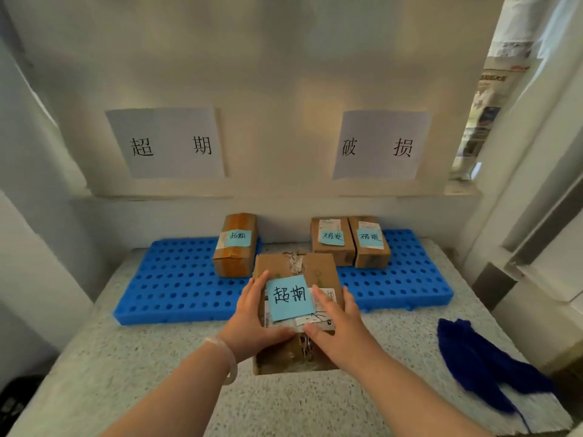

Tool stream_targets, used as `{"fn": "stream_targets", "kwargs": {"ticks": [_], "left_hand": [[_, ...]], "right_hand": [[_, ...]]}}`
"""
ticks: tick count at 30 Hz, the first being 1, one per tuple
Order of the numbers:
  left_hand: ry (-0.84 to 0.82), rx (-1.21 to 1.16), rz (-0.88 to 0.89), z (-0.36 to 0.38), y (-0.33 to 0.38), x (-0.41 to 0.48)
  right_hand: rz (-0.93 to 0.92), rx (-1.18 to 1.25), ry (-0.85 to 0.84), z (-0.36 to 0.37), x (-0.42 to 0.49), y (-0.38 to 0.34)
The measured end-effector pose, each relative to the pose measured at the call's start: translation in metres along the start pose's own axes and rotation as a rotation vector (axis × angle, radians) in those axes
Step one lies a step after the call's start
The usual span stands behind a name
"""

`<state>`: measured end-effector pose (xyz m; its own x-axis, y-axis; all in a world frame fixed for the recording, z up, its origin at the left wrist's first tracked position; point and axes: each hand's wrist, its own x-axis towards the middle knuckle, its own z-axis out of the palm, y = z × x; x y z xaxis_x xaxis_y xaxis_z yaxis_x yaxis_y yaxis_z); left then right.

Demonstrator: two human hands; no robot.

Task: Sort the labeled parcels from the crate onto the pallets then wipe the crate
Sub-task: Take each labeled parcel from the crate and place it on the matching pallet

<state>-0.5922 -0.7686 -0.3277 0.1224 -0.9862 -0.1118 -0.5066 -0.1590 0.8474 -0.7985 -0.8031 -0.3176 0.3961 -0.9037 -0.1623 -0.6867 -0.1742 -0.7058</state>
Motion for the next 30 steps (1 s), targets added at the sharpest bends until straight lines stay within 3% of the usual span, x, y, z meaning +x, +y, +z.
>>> {"fn": "stream_targets", "kwargs": {"ticks": [7,16,22,30], "left_hand": [[0.102,-0.022,-0.116,-0.053,-0.046,0.012],[0.313,0.046,-0.271,-0.121,-0.099,0.021],[0.286,0.010,-0.269,-0.163,-0.149,0.029],[0.129,0.043,-0.246,-0.237,-0.222,0.064]], "right_hand": [[-0.069,-0.137,-0.188,0.043,0.070,-0.040],[-0.175,-0.074,-0.348,0.108,0.146,-0.095],[-0.119,-0.003,-0.372,0.156,0.174,-0.128],[-0.012,0.075,-0.206,0.237,0.211,-0.183]]}}
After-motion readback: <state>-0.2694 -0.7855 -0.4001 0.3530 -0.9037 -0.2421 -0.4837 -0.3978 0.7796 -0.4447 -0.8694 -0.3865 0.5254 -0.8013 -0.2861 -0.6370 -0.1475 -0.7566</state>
